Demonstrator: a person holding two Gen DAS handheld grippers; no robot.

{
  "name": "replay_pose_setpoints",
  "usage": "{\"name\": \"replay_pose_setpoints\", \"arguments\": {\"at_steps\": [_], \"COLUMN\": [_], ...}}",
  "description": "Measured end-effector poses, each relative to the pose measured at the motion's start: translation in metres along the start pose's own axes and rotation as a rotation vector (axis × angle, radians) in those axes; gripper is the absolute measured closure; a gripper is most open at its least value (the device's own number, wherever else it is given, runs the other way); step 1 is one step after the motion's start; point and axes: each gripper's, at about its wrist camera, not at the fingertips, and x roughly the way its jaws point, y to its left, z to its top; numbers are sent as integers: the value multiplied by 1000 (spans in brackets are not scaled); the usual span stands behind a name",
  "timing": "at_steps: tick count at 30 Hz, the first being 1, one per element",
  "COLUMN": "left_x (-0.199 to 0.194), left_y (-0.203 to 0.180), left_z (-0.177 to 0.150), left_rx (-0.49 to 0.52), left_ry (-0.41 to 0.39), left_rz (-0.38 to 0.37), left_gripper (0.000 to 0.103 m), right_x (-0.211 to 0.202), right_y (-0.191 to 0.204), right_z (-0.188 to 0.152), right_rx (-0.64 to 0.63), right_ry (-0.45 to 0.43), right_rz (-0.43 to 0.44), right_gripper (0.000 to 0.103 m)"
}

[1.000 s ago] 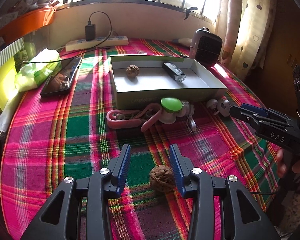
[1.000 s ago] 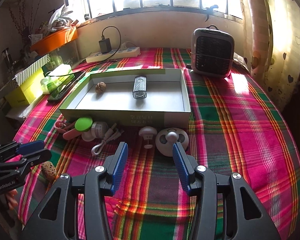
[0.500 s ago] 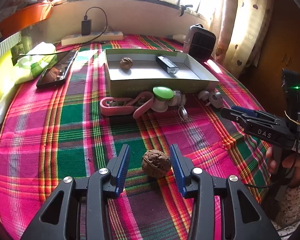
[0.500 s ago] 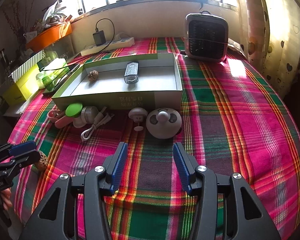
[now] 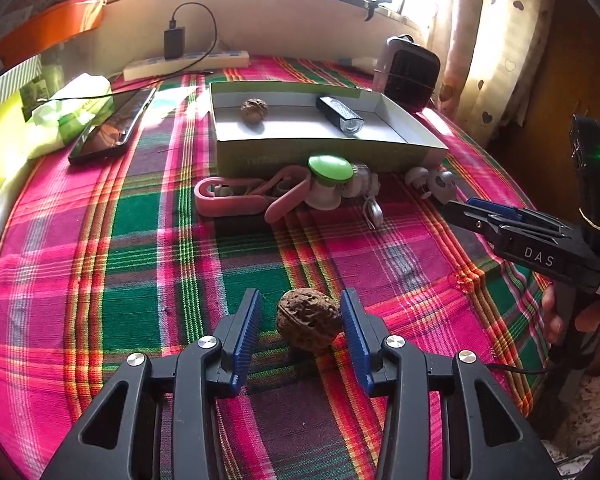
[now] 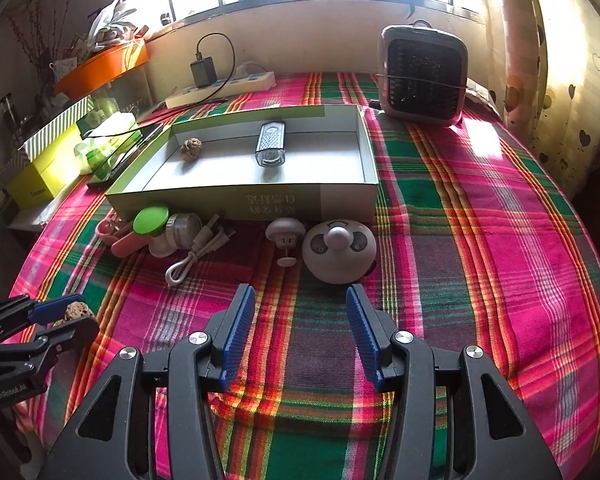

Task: Organize objects
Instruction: 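Grasp the second walnut with the left tool while the right tool approaches the white mushroom knob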

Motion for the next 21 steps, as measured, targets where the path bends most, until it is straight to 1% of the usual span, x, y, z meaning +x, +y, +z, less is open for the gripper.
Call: {"name": "replay_pose_setpoints", "arguments": {"at_steps": [4, 14, 21], "left_x": [1, 4, 6], "left_y": [4, 12, 14], "left_z": [1, 6, 8], "left_rx": [-12, -37, -39], "left_ry": [-7, -31, -43], "left_rz": [22, 41, 41], "left_gripper": [73, 73, 73], "right_x": [1, 11, 24], "right_y": [5, 15, 14], "right_z": [5, 23, 31], "right_rx": [-15, -58, -63], "right_ry": [-15, -43, -29], "right_rz": [3, 13, 25], "right_gripper": [54, 54, 54]}}
